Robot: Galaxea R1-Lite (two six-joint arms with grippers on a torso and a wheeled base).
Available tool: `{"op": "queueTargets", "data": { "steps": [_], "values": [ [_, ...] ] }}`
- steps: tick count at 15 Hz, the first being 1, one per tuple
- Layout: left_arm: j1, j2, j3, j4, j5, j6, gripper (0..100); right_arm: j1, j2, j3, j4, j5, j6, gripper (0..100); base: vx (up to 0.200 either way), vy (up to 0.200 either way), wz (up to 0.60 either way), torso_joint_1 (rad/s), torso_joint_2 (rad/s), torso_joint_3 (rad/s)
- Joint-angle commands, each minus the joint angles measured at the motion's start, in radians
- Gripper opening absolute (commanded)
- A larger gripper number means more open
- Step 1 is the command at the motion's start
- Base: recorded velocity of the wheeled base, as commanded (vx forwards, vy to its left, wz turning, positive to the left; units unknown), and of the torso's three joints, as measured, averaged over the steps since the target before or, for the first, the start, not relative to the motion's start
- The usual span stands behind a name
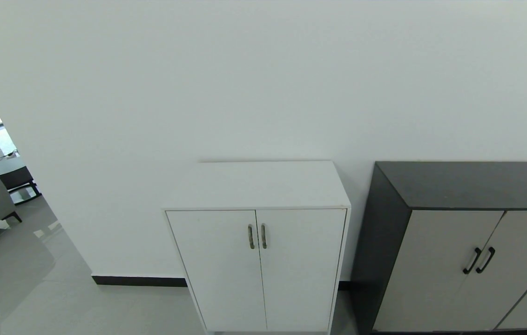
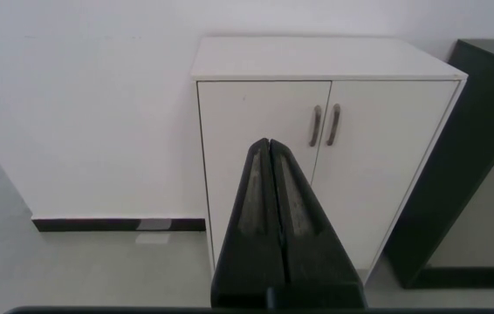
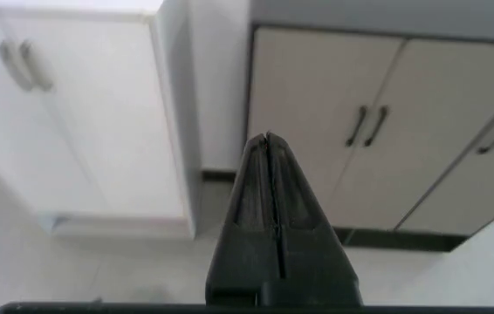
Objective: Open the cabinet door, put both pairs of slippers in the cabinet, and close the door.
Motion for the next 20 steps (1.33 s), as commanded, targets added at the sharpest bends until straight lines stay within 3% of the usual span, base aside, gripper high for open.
{"op": "queueTargets", "data": {
  "steps": [1,4,7,14,16,20],
  "values": [
    [0.000,0.001,0.000,0.000,0.000,-0.002,0,-0.028,-0.079,0.001,0.000,-0.006,0.025,0,0.000,0.000,0.00,0.000,0.00,0.000],
    [0.000,0.001,0.000,0.000,0.000,-0.002,0,-0.031,-0.079,0.001,0.000,-0.009,0.015,0,0.000,0.000,0.00,0.000,0.00,0.000],
    [0.000,0.001,0.000,0.000,0.000,0.000,0,-0.150,-0.156,-0.001,0.000,0.002,-0.016,0,0.000,0.000,0.00,0.000,0.00,0.000],
    [0.000,0.001,0.000,0.000,0.000,0.000,0,-0.134,-0.179,0.010,-0.029,0.010,0.030,0,0.000,0.000,0.00,0.000,0.00,0.000],
    [0.000,0.001,0.000,0.000,0.000,0.002,0,-0.132,-0.179,0.024,0.000,0.100,0.064,0,0.000,0.000,0.00,0.000,0.00,0.000],
    [0.000,0.001,0.000,0.000,0.000,0.002,0,-0.132,-0.180,0.024,-0.003,0.108,0.065,0,0.000,0.000,0.00,0.000,0.00,0.000]
  ]
}}
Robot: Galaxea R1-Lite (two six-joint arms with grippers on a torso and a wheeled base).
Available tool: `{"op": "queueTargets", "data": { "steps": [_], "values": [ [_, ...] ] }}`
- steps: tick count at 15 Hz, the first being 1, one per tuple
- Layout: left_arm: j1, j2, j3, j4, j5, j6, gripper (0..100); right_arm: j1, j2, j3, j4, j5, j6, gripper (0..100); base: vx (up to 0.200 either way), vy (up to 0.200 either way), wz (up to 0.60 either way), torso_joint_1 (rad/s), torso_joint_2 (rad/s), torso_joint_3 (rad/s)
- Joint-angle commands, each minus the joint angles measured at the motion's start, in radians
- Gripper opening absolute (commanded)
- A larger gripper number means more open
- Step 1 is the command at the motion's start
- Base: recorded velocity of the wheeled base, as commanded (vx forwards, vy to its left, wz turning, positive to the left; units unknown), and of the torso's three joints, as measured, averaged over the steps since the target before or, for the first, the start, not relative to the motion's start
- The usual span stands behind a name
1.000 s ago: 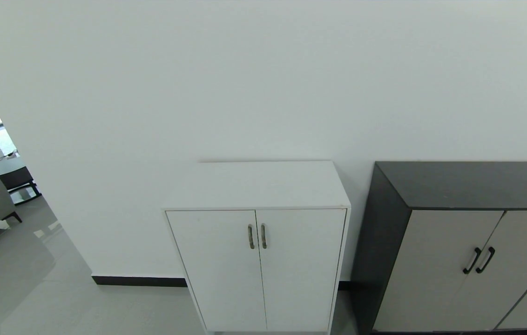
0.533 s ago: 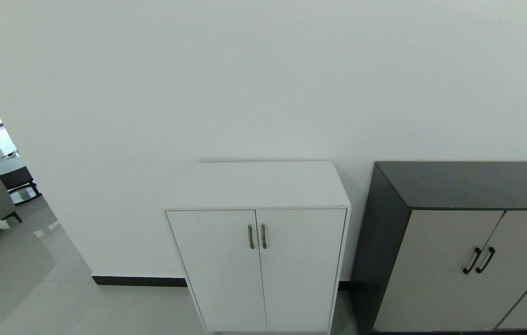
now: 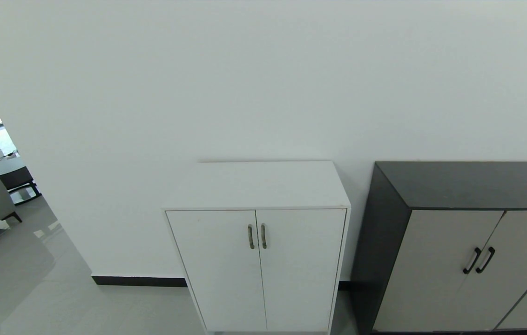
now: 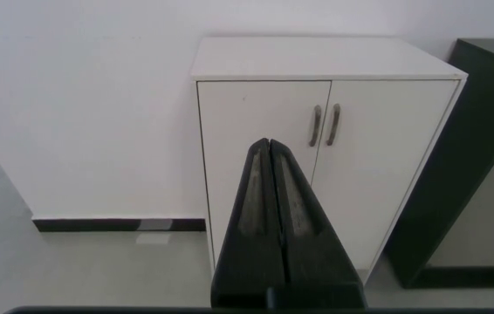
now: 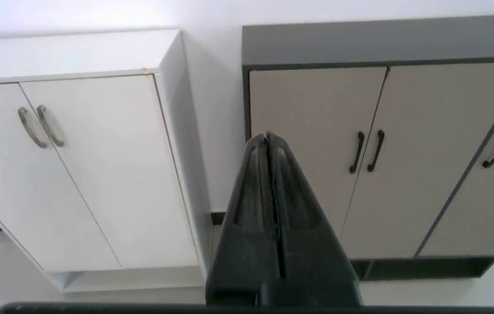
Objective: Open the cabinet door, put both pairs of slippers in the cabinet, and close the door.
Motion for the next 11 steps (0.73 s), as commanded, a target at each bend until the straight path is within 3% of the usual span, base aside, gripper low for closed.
{"op": "queueTargets", "data": {
  "steps": [1,11],
  "values": [
    [0.000,0.001,0.000,0.000,0.000,0.000,0,-0.001,0.002,0.000,0.002,0.000,0.000,0,0.000,0.000,0.00,0.000,0.00,0.000],
    [0.000,0.001,0.000,0.000,0.000,0.000,0,-0.001,0.002,0.000,0.001,-0.003,0.000,0,0.000,0.000,0.00,0.000,0.00,0.000]
  ]
}}
